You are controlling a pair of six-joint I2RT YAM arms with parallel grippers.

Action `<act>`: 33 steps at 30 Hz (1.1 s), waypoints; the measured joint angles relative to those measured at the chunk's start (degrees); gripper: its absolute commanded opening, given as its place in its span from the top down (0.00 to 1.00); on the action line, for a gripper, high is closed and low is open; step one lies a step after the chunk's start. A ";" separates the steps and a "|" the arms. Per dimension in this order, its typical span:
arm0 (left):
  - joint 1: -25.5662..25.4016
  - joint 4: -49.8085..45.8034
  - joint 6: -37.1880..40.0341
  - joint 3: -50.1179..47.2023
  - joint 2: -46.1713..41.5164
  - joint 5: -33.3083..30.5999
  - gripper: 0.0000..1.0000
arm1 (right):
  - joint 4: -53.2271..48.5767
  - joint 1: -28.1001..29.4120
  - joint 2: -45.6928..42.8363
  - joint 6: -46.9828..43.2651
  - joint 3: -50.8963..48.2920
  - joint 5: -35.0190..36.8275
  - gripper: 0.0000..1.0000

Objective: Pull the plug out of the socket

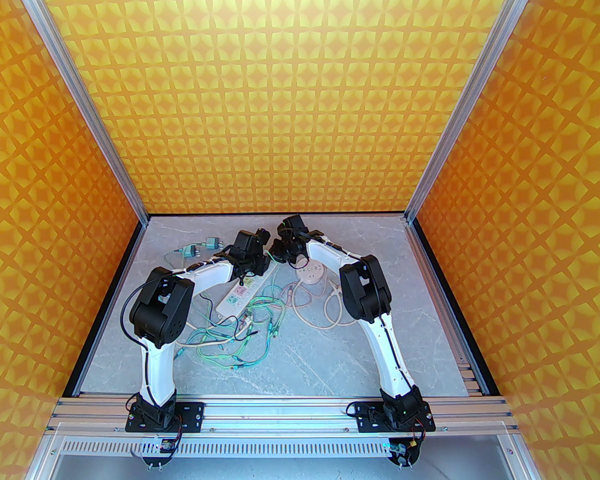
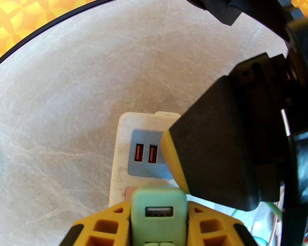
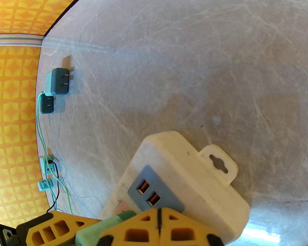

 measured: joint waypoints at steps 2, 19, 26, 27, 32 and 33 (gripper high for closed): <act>0.00 -0.26 0.00 0.13 0.00 0.00 0.81 | -0.26 0.02 0.00 -0.02 0.17 0.35 1.00; 1.14 -1.75 -3.15 0.46 -0.44 2.19 0.85 | -2.93 0.59 0.57 -0.72 2.19 2.34 1.00; 1.29 -1.88 -3.32 0.46 -0.44 3.39 0.87 | -3.17 0.63 0.57 -0.87 2.36 2.56 1.00; 1.05 -1.88 -2.84 0.46 -0.44 2.86 0.87 | -3.17 0.63 0.57 -0.90 2.36 2.56 1.00; -0.68 -2.25 -0.31 0.46 -0.68 -1.46 0.87 | -3.58 0.61 0.57 -1.09 2.45 2.51 1.00; -0.92 -2.27 0.22 0.46 -0.72 -2.12 0.87 | -3.61 0.61 0.57 -1.09 2.47 2.56 1.00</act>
